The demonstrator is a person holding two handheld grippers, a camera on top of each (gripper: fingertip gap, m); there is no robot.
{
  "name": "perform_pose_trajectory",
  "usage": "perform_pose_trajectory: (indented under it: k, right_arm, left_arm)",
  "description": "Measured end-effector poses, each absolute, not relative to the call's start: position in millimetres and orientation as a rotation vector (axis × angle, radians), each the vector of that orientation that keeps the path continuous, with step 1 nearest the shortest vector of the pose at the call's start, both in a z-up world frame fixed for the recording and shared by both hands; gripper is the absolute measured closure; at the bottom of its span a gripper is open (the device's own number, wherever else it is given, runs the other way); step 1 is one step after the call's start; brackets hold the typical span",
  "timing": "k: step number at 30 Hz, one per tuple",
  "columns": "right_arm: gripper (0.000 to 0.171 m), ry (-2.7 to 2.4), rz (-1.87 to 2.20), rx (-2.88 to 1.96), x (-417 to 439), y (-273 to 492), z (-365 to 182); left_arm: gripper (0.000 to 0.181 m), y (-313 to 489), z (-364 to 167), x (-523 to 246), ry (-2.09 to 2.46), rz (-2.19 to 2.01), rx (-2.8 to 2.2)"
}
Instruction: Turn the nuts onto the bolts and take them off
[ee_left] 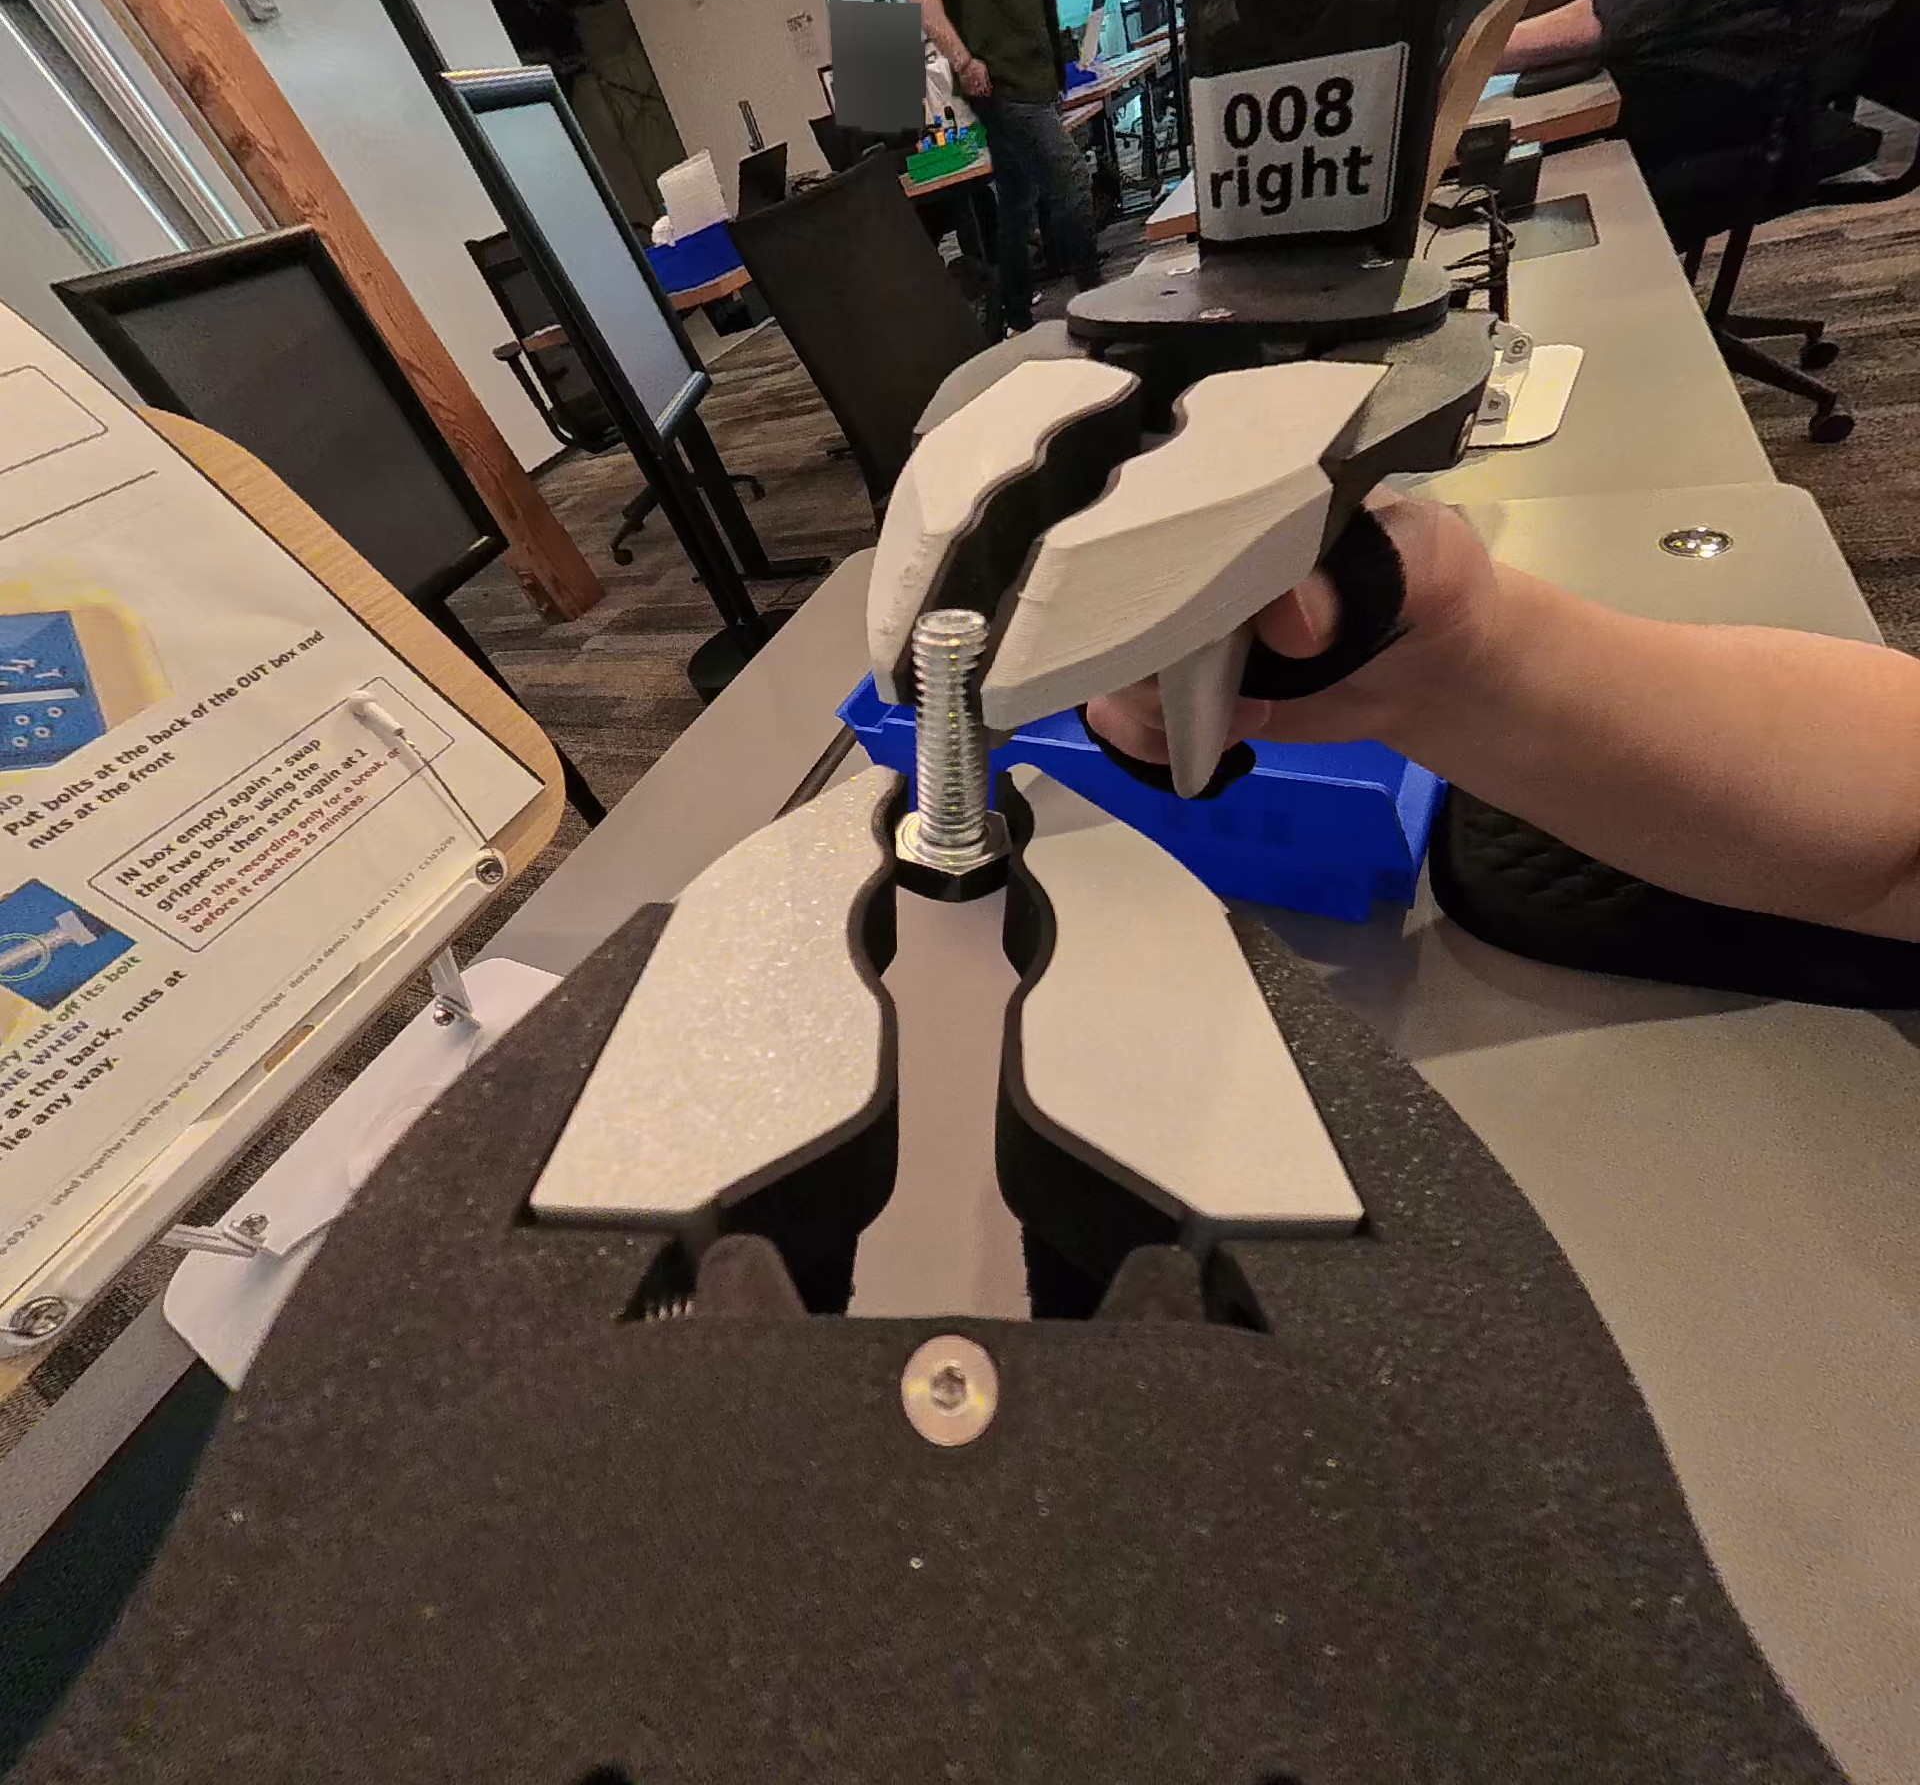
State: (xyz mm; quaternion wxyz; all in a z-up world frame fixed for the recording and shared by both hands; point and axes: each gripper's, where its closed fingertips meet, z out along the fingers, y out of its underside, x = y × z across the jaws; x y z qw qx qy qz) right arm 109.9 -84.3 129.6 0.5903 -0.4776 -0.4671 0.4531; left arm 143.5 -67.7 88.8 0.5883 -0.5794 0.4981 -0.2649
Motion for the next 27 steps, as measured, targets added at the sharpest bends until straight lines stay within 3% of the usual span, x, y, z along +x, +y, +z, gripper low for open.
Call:
perform_pose_trajectory:
  k: [14, 17, 21, 24, 27]
  right_arm:
    - [0.161, -1.051, 1.103, -1.115, 108.1, -83.1, 131.6]
    - [0.147, -1.032, 1.099, -1.109, 110.6, -82.4, 136.1]
    - [0.145, -1.059, 1.036, -1.12, 121.9, -80.1, 139.2]
    - [0.145, -1.208, 0.976, -1.249, 125.0, -80.1, 116.7]
    - [0.146, -1.453, 0.845, -1.438, 115.7, -78.0, 59.8]
  left_arm:
    - [0.167, -62.8, 88.9, 141.4, 1.136, -0.545, -1.37]
    - [0.167, -61.8, 86.8, 141.1, 1.144, -0.544, -1.384]
    - [0.167, -52.7, 88.3, 132.8, 1.125, -0.514, -1.395]
    - [0.167, -37.7, 98.0, 110.6, 1.069, -0.469, -1.415]
    - [0.167, -22.4, 109.5, 81.0, 1.006, -0.411, -1.44]
